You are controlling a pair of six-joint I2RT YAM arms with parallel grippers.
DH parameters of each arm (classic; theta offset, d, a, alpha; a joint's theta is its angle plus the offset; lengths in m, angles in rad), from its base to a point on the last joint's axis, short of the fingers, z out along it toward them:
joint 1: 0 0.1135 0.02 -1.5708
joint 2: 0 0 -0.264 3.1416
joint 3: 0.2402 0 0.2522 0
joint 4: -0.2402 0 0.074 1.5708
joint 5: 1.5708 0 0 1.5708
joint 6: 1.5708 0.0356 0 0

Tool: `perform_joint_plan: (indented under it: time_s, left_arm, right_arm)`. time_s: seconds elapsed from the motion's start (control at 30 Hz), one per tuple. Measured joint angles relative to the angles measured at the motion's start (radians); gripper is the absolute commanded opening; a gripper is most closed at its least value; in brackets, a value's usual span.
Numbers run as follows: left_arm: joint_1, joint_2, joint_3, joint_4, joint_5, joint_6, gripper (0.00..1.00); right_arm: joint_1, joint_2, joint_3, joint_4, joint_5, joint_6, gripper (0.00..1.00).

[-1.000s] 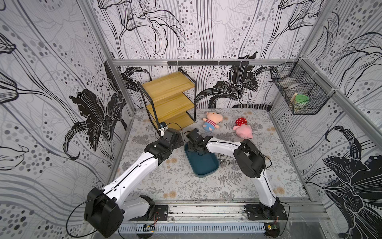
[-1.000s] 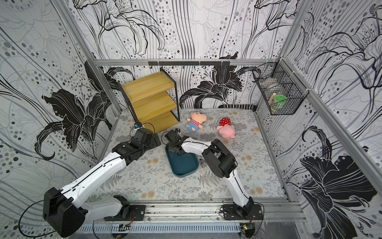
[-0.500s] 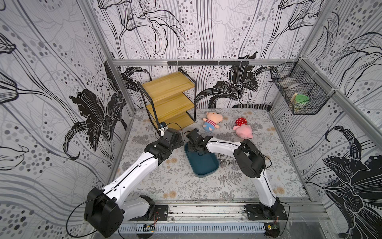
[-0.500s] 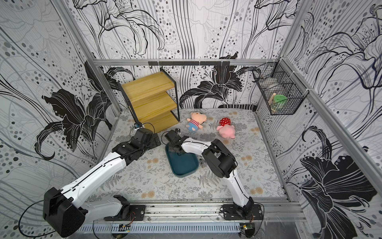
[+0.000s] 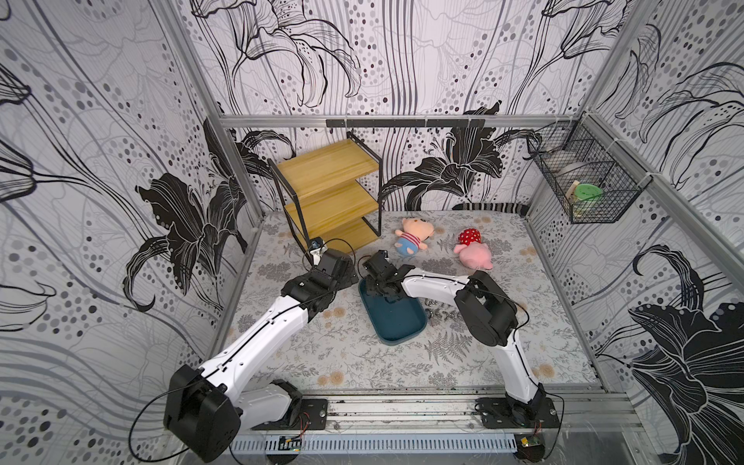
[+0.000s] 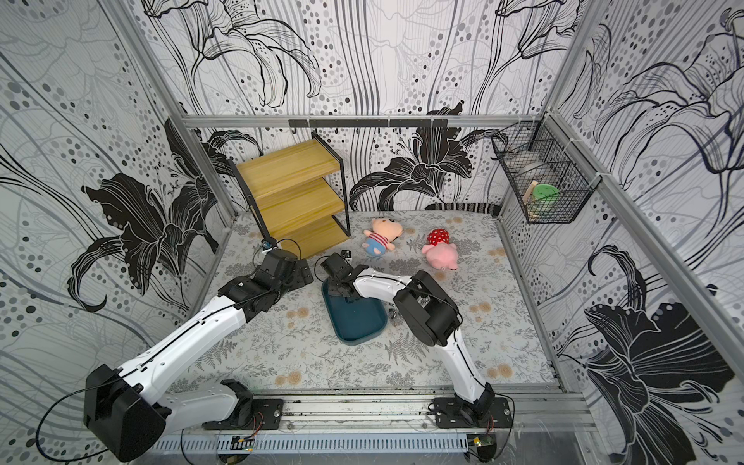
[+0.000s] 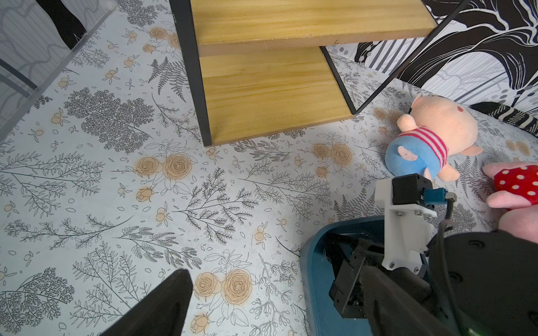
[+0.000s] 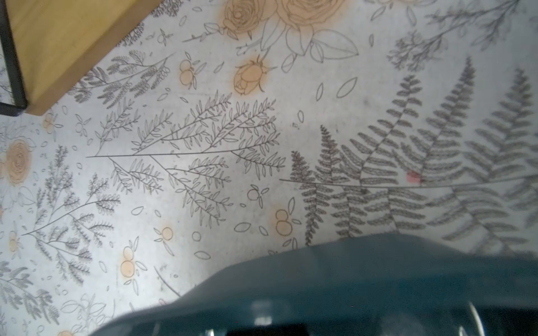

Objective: Take out the wing nut from the storage box
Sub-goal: Pick up the wing nut from the storage box, then place the wing nut at the center of the board.

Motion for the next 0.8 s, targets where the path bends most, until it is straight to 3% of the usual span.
perform_joint_plan:
  time_s: [0.8]
  left_arm:
    - [0.0,0.0,0.0,0.003,0.001,-0.002,0.95]
  right_arm:
    - [0.006,-0.302,-0.167,-0.015,0.027,-0.056,0.03]
